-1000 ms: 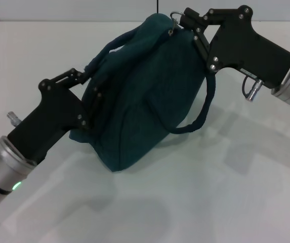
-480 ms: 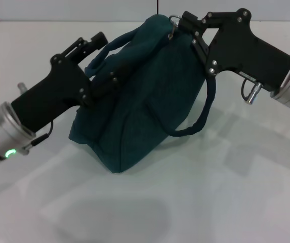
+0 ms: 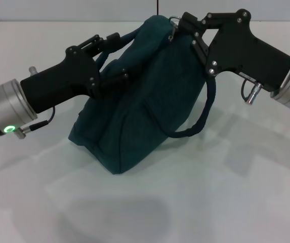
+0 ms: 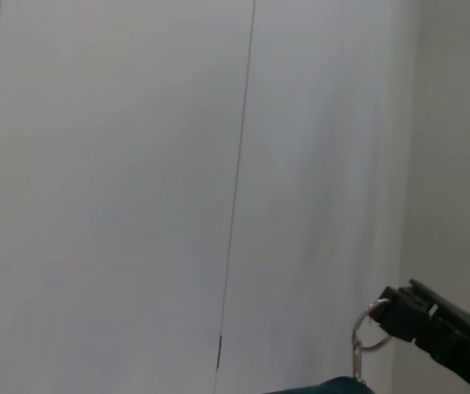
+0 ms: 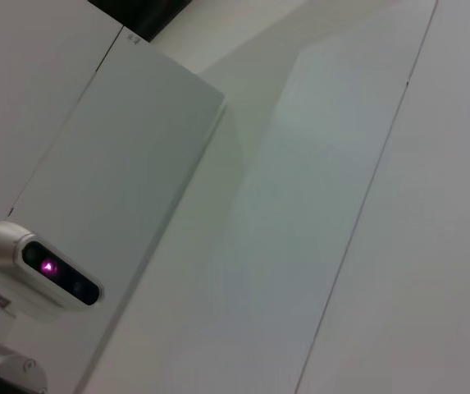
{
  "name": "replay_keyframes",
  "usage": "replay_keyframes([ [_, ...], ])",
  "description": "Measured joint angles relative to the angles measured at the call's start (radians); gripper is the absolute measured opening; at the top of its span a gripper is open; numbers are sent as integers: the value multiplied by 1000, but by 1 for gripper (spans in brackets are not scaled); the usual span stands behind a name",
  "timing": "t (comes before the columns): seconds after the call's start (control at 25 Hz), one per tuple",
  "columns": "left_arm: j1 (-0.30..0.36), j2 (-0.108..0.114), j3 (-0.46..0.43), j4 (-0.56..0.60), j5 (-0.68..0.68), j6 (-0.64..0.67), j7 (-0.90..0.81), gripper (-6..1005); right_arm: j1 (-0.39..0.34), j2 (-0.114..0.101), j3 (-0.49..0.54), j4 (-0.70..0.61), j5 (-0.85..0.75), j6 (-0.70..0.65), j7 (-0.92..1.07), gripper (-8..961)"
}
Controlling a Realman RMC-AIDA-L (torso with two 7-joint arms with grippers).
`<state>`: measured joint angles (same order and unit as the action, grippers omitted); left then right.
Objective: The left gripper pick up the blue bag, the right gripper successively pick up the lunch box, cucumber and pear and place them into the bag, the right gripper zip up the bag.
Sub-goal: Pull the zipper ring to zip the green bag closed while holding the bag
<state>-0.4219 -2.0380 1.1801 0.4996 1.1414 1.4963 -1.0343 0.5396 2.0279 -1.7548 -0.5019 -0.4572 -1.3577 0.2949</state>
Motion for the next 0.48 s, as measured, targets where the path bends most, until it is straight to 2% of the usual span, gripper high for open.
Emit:
replay_keyframes([
  [0.2,-5,0,-1,4,2,-5,10,873,1,0,1,3,0,0,0,17],
  [0.48,-1,-3,-1,8,6,-7,57,613,3,0,1,8,1,0,0,18],
])
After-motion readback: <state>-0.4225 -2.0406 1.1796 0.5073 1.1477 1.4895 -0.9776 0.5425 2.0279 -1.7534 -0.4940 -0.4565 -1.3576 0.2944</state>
